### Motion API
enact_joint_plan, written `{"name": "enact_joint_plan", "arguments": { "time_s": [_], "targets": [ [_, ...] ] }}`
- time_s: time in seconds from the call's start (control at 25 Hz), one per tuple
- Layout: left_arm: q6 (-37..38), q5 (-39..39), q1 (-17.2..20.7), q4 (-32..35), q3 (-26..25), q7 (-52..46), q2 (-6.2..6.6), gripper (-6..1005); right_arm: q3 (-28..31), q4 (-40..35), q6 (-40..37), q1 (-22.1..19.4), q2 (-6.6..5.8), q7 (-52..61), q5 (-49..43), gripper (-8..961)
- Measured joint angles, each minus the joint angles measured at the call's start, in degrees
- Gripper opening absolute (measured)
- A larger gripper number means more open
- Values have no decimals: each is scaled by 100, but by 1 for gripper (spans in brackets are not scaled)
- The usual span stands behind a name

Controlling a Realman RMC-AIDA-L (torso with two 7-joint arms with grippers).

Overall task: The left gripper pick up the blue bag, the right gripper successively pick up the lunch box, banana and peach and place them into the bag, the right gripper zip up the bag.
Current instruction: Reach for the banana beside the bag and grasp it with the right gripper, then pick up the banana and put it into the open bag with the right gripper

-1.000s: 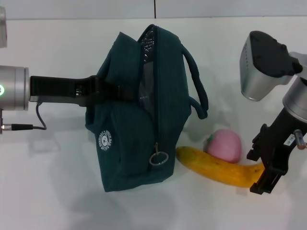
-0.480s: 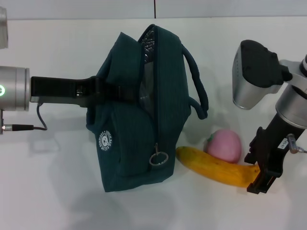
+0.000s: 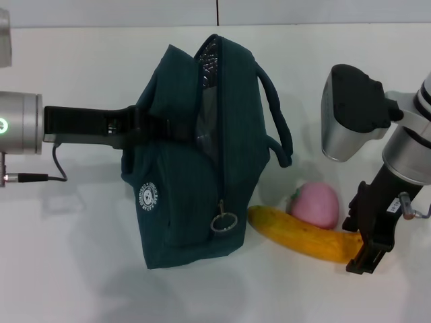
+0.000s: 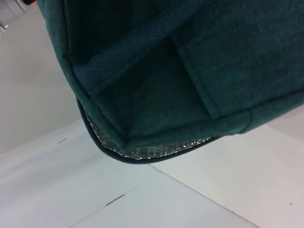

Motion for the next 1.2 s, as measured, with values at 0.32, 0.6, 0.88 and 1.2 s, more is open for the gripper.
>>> {"name": "enact_joint_plan", "arguments": {
  "time_s": [0.32, 0.6, 0.88, 1.2],
  "targets": [
    [-4, 0, -18, -6, 0, 0, -10, 34, -164, 57, 82, 11, 0, 39, 0, 749],
    [-4, 0, -18, -6, 0, 0, -7, 34, -201, 57, 161, 12, 0, 64, -13, 638],
    [-4, 0, -18, -6, 0, 0, -6, 34, -209, 53, 162, 12, 0, 68, -43, 493],
    [0, -32, 25, -6, 0, 0, -1, 34, -364, -136, -29, -7, -39, 25, -101, 456]
  ]
}}
